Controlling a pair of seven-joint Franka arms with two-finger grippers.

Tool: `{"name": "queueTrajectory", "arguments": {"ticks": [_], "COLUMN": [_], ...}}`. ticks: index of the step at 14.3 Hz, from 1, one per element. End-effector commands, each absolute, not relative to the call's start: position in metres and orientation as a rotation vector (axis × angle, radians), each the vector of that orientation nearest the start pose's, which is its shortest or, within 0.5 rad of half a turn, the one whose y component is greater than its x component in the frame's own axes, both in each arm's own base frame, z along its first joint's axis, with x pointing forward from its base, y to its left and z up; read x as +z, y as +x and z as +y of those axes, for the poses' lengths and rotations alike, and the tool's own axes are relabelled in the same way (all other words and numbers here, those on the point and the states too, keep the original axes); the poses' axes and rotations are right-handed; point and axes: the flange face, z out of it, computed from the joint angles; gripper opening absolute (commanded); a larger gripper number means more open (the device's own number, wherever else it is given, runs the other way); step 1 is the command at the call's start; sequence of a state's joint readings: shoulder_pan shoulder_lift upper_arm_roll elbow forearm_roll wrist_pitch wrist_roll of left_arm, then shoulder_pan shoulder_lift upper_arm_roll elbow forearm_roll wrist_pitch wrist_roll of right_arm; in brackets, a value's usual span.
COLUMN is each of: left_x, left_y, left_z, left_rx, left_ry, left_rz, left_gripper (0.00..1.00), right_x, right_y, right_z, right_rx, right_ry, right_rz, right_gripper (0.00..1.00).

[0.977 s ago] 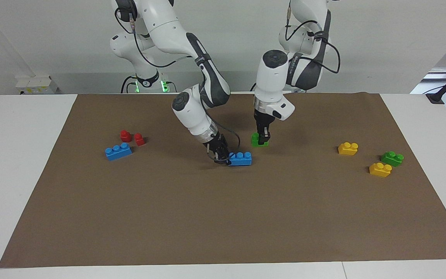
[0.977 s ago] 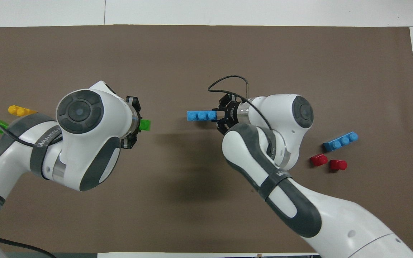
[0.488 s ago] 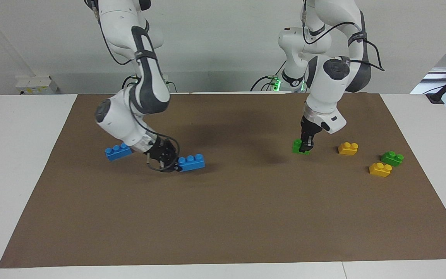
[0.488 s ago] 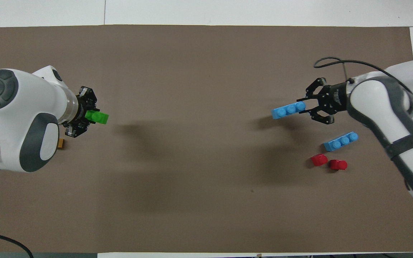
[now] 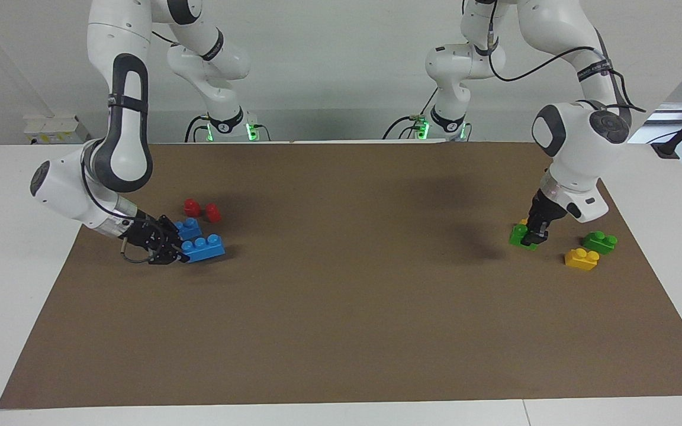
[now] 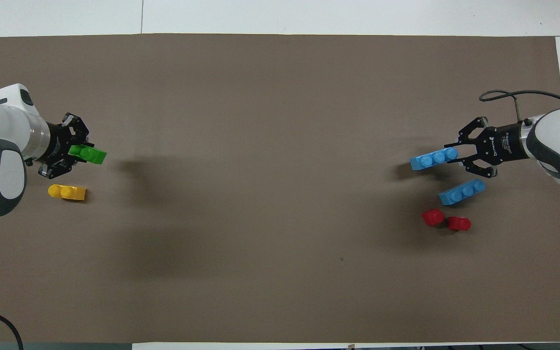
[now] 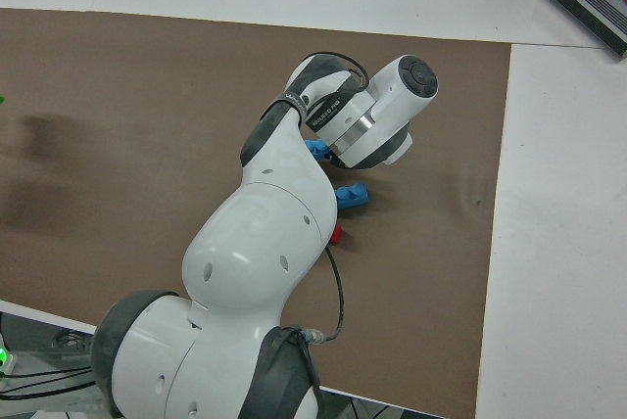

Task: Remove green block with left arm and hold with right
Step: 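Lower the blue brick with the right gripper while the left gripper lowers green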

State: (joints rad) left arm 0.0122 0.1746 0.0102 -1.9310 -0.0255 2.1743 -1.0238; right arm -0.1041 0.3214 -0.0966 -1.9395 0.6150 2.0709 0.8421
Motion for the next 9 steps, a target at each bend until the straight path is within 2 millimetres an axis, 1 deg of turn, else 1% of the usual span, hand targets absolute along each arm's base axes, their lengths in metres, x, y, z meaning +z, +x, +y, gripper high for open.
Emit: {"name": "queueTrajectory", "arguments": {"ticks": [1, 2, 3, 4, 5, 6, 7, 8, 9], "left_x": [0.387, 0.38, 0.372, 0.361, 0.358, 0.352, 0.346, 0.339, 0.336], "left_y": [0.636, 0.647, 0.656, 0.66, 0.662, 0.663, 0.665, 0.667, 0.669], "left_z": [0.034, 0.04, 0.054, 0.061, 0.067, 0.069, 0.074, 0.079, 0.08], "left_rx": [-0.086, -0.098, -0.109, -0.103, -0.111, -0.116, -0.121, -0.126, -0.149], "left_ry": [-2.784, -2.78, -2.765, -2.755, -2.755, -2.765, -2.775, -2.772, -2.775], "left_rz": [-1.595, -1.607, -1.628, -1.632, -1.631, -1.611, -1.596, -1.603, -1.606], "left_gripper": [0.0, 0.0, 0.0, 0.0, 0.0, 0.0, 0.0, 0.0, 0.0], "right_x": [0.295, 0.29, 0.285, 0.283, 0.283, 0.284, 0.288, 0.295, 0.309], "right_y": [0.599, 0.6, 0.599, 0.598, 0.598, 0.598, 0.6, 0.6, 0.602], "right_z": [-0.082, -0.081, -0.079, -0.073, -0.065, -0.065, -0.065, -0.064, -0.062], "right_rx": [0.412, 0.413, 0.412, 0.415, 0.423, 0.427, 0.424, 0.437, 0.444], "right_ry": [-2.1, -2.091, -2.08, -2.075, -2.085, -2.086, -2.082, -2.076, -2.07], "right_rz": [1.737, 1.745, 1.753, 1.755, 1.744, 1.742, 1.742, 1.741, 1.733], "right_gripper": [0.0, 0.0, 0.0, 0.0, 0.24, 0.75, 0.93, 0.96, 0.96]}}
